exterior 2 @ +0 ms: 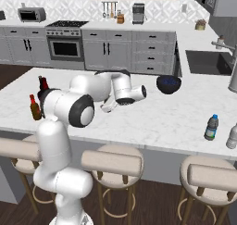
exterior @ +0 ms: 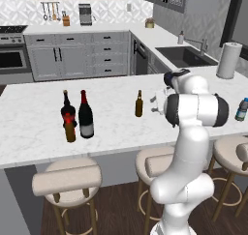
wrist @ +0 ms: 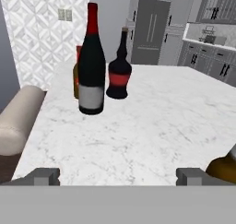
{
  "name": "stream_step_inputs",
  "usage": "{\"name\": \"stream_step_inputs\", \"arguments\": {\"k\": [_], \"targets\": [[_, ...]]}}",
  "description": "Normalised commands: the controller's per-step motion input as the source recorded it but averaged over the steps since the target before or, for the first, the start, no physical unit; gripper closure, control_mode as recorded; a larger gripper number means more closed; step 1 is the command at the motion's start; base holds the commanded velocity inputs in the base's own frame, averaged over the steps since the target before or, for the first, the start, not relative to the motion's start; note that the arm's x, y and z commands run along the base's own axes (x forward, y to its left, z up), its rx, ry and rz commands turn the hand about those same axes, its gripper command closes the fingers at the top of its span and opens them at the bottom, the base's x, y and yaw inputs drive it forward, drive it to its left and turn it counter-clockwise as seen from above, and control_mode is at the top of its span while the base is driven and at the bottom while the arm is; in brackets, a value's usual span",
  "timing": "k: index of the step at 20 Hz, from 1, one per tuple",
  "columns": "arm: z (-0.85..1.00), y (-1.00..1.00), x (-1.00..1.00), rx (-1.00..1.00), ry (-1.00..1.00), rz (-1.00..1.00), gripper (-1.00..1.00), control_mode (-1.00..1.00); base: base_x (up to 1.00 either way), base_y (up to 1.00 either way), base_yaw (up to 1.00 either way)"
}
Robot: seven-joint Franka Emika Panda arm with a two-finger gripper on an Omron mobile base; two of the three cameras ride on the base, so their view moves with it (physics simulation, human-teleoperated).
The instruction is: Move the plastic bottles in the middle to the plastics group, and the glass bottles in the middle to the glass group.
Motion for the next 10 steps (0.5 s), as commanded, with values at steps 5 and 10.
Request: {"name": "stream_step_inputs", "arguments": {"k": [5,10], "targets": [[-0.14,0.00,0.22,0.00,0.00,0.00,-1.00,-1.00,0.00,0.00,0.00],[-0.11,0.00,0.17,0.00,0.00,0.00,-1.00,-1.00,0.00,0.00,0.00]]}}
